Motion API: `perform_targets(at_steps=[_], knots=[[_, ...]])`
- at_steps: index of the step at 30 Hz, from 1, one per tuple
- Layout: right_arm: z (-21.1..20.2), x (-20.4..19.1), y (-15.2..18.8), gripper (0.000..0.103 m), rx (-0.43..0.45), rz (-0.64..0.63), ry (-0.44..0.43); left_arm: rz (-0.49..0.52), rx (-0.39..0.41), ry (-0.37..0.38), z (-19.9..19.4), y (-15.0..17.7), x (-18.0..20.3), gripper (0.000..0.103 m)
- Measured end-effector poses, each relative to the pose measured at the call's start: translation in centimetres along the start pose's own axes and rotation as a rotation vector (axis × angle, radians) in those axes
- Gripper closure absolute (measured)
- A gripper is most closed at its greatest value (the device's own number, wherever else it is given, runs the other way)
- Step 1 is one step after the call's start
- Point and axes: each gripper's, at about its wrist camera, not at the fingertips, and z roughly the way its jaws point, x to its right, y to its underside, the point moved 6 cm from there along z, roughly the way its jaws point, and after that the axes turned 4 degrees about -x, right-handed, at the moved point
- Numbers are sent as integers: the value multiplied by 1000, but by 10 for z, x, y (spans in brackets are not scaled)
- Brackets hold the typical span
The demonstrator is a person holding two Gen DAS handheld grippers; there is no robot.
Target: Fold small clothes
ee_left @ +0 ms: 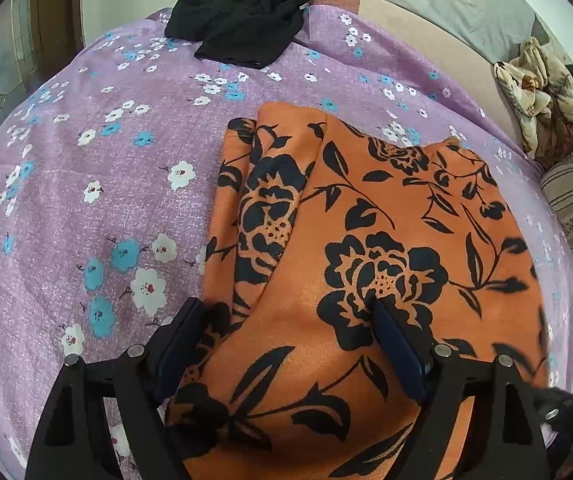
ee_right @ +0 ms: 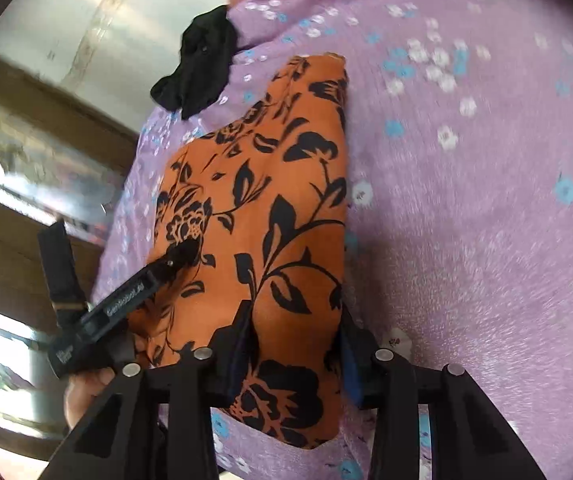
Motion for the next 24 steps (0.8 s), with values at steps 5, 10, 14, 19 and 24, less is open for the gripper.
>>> perform_targets(at_steps=[5, 10, 14, 19, 24], knots=[[-11, 16, 3, 37, 9, 130, -120, 0, 9, -2, 0, 0, 0, 16], [-6, 3, 6, 37, -9, 88, -127, -3, 7, -6, 1, 0, 1, 16], [2, 0, 9, 74, -39, 42, -75, -3, 4, 1, 1, 0, 0, 16], [-3, 5, 8, 63, -64, 50, -79, -6, -1, 5, 2, -1, 0, 16], [-30, 9, -24, 33, 54, 85, -127, -10, -8, 6, 3, -2, 0, 16]])
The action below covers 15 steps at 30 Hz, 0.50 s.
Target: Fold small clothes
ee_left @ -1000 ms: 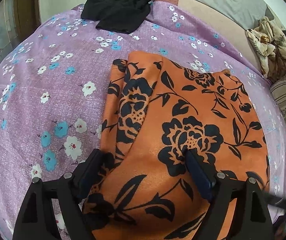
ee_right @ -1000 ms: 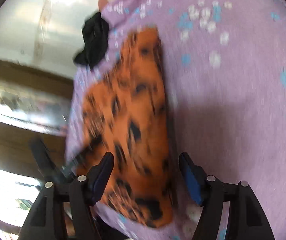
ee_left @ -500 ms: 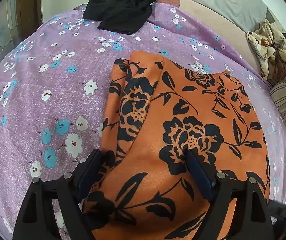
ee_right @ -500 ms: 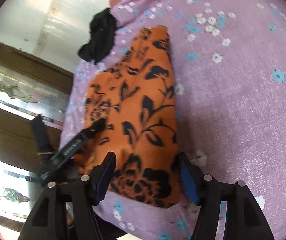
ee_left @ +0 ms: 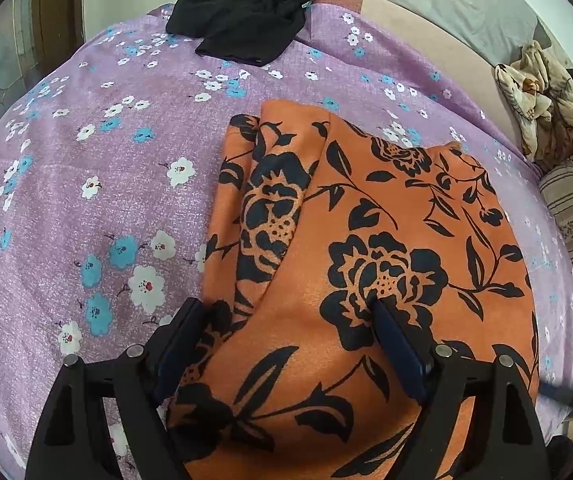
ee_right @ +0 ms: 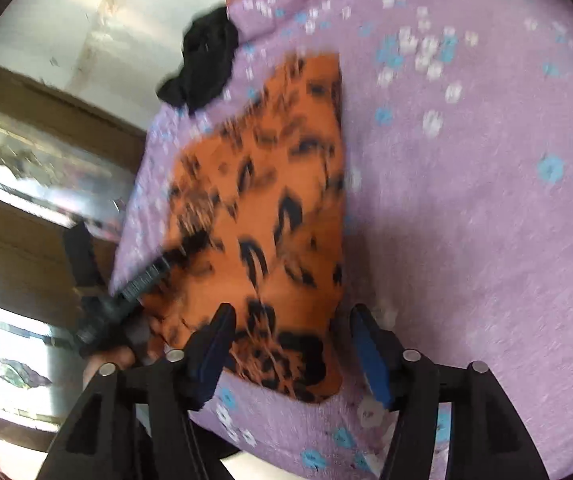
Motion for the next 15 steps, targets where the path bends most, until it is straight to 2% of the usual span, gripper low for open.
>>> perform_targets(at_steps=[3, 5, 6, 8, 11, 13, 15], knots=[[9, 8, -27, 29, 6, 46, -30, -1, -1, -1, 0, 0, 1, 16], [31, 14, -40, 29, -32, 70, -53, 2, 0, 0, 1, -1, 1, 16], [46, 13, -41, 36, -72, 58, -56, 1, 1, 1, 1, -1, 1, 16], [57, 8, -37, 66, -103, 9, 6, 1, -1, 2, 2, -1, 1, 16], [55, -4, -33, 67, -66, -76, 102, -5, -4, 2, 2, -1, 1, 16], [59, -7, -32, 68, -71, -119, 154, -4, -4, -1, 1, -1, 0, 16], [59, -5, -32, 63, -78, -101, 135, -3, -1, -1, 1, -1, 1, 16]])
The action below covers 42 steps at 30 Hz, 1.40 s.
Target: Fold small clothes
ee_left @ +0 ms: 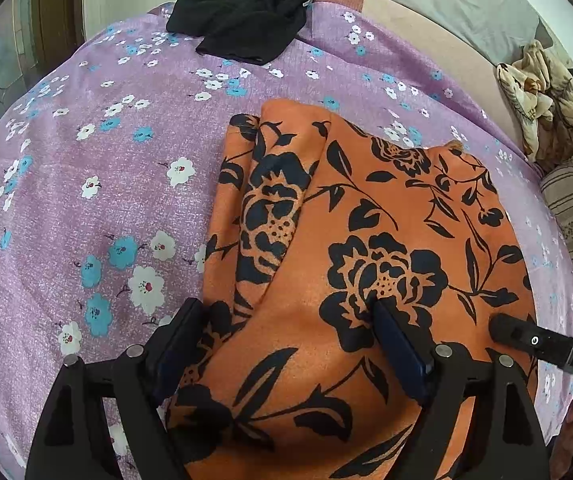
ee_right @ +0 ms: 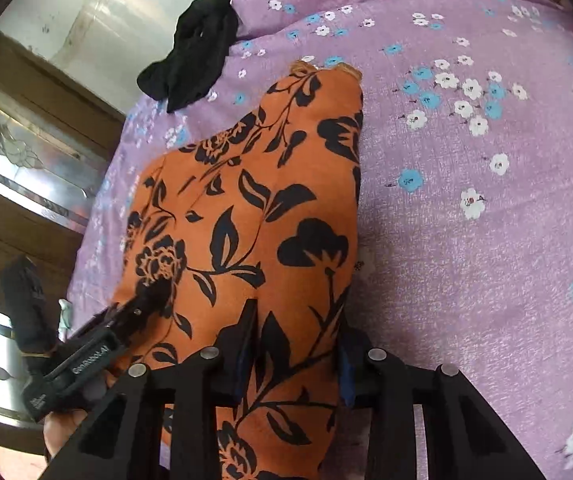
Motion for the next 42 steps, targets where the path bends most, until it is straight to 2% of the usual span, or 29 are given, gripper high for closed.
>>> perform_targets(at_steps=[1, 2, 3, 6, 9, 12, 13, 14, 15, 19, 20, 21, 23, 26, 27, 29, 31, 32, 33, 38, 42], knots=[[0, 1, -2, 62, -5, 25, -20, -1, 1, 2, 0, 0, 0, 16], [-3, 3, -2, 48, -6, 42, -38, -2, 2, 2, -1, 0, 0, 16], [-9, 5, -4, 38, 7, 51, -60, -2, 4, 0, -1, 1, 0, 16], [-21, 13, -12, 33, 73, 93, -117, 0, 7, -5, -1, 1, 1, 16], [-15, 26, -27, 33, 75, 173, -166, 1, 7, -4, -2, 2, 2, 15], [-2, 27, -43, 33, 68, 193, -186, 4, 3, 1, -2, 2, 1, 15], [4, 26, -46, 40, 58, 176, -180, 3, 1, 3, -2, 1, 1, 15], [13, 24, -48, 61, 35, 151, -142, 4, -1, 5, -2, 1, 1, 15], [16, 24, -49, 68, 23, 150, -119, 4, -3, 5, -1, 0, 0, 15], [10, 9, -48, 68, 56, 42, -1, -1, -9, 8, 1, -2, 0, 15], [9, 10, -48, 62, 57, 52, -4, -2, -10, 7, 0, -2, 0, 15], [8, 12, -46, 49, 56, 75, -3, -3, -8, 7, 1, -3, 0, 15], [-4, 14, -36, 37, 79, 112, 9, -3, -7, 9, 0, -3, 0, 15], [-23, 13, -5, 35, 81, 131, -43, -5, -1, 3, 0, -2, 1, 15], [-25, 13, 7, 31, 68, 133, -49, -7, 2, 1, 0, -2, 1, 15], [-20, 17, 29, 29, 20, 148, -34, -10, 11, 0, -1, 0, 1, 15], [-14, 21, 41, 28, 6, 164, -89, -9, 22, 4, -2, 2, 1, 15], [-14, 18, 43, 34, 14, 141, -118, -9, 32, 7, -3, 3, 1, 15], [-14, 13, 43, 59, 12, 101, -118, -9, 36, 13, -5, 4, 1, 15], [-20, 1, 44, 60, 6, 30, -12, -48, 72, 105, -42, 8, -6, 17], [-19, 10, 46, 31, 14, 95, -68, -70, 115, 165, -82, 16, -24, 17]])
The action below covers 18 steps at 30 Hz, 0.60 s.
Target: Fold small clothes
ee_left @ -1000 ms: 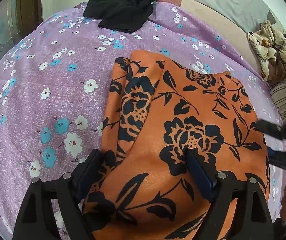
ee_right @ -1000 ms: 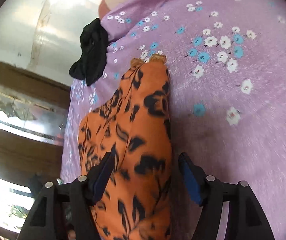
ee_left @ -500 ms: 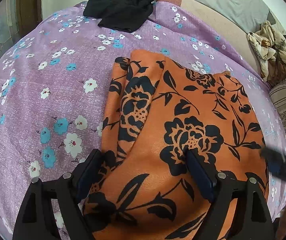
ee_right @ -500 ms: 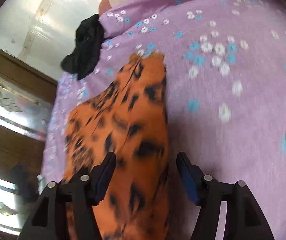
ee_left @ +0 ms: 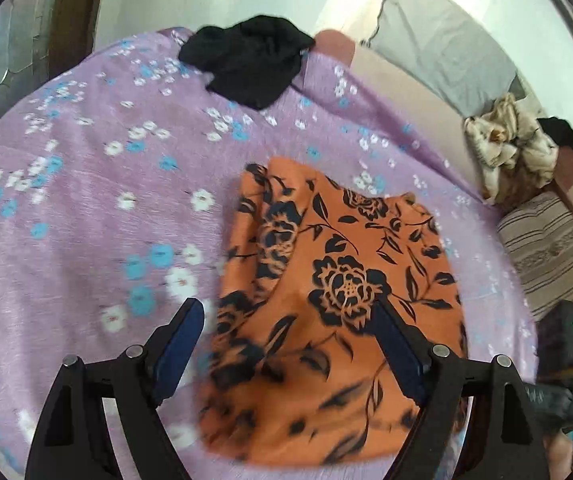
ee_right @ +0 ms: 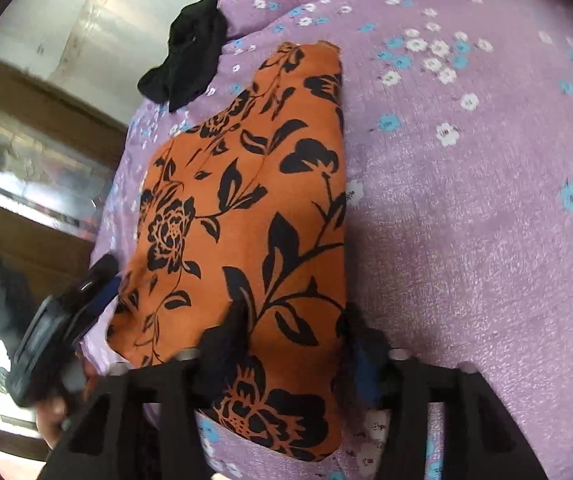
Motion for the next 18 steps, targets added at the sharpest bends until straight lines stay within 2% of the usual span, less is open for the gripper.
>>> perform_targets(at_steps=[4, 8, 11, 16, 18], knots=[[-18, 8, 5, 31, 55, 34, -76, -48, -71, 9, -11, 16, -29, 17], [-30, 15, 5, 30, 85, 61, -129, -102, -137, 44, -6, 24, -46, 17], [-32, 15, -5, 30, 84, 53, -146, -122, -177, 111, 9, 15, -44, 17], [-22, 5, -28, 30, 65, 22, -146, -116, -220, 172, 39, -11, -34, 17], [-12, 3, -36, 30, 50, 9, -135, -135, -261, 182, 56, -15, -36, 18]])
